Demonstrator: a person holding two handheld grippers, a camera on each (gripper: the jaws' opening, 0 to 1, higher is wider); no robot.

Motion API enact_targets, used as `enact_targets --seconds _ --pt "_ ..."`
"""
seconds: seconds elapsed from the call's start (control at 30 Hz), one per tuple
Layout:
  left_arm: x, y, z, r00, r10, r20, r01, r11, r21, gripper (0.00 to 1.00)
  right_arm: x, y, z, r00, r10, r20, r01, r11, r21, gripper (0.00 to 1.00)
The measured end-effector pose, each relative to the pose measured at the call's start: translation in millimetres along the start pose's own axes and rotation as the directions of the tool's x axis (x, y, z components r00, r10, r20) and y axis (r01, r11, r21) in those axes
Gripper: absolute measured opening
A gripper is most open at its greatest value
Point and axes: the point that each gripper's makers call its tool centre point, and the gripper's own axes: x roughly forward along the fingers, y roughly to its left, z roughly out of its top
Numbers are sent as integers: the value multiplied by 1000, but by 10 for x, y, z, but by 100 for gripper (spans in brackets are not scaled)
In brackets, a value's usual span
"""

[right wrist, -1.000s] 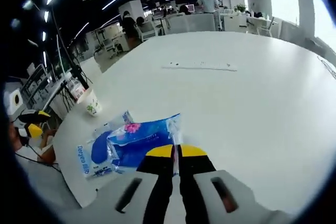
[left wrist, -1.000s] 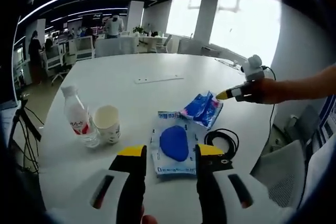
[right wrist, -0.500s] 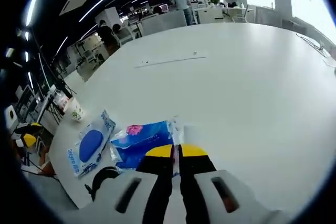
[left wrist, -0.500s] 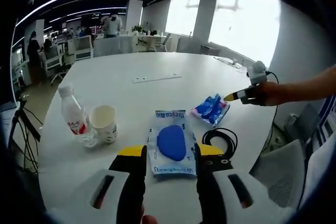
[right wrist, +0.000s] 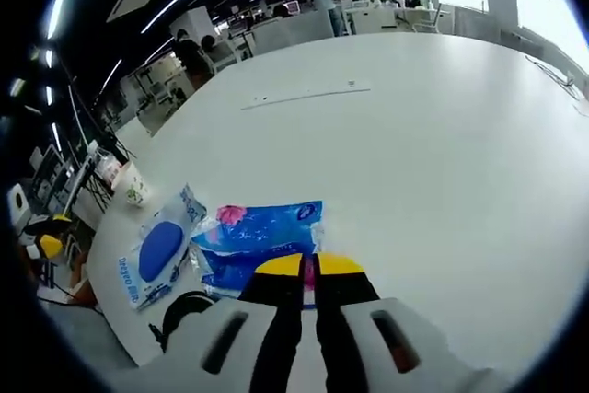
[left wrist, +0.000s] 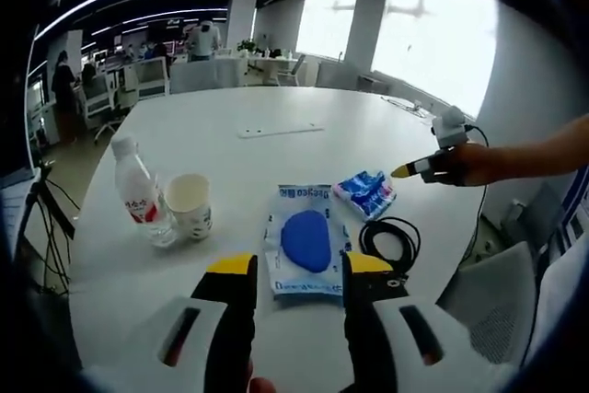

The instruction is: Arrange the tabletop items into an orderly group along one side of the table until the central work area is clear of visible clutter.

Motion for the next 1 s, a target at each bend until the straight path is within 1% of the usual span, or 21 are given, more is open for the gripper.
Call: enact_targets --seconds 0.27,0.53,0.7,0.77,0.83,1.0 --pt "-14 15 -74 1000 6 -11 -6 1000 -7 35 3 9 -7 1000 5 -1 -5 1000 -1 1" --pt "4 -18 -191 1000 1 -26 -2 1000 -23 35 -23 43 -49 1000 19 -8 -20 1000 -15 2" --pt "39 -57 -245 999 -4 -38 4 1000 -23 35 -53 63 -109 999 31 -21 -32 999 -40 3" --pt "69 -87 -277 999 -11 -43 10 1000 -29 35 -58 76 -174 999 39 -37 -41 998 -48 3" --pt "97 -114 -305 999 -13 -50 12 1000 -27 35 -69 92 -221 998 43 -51 -47 996 -76 3" --pt "146 -171 -339 998 -21 -57 19 999 -35 35 -98 76 -262 998 43 -51 -46 997 -55 3"
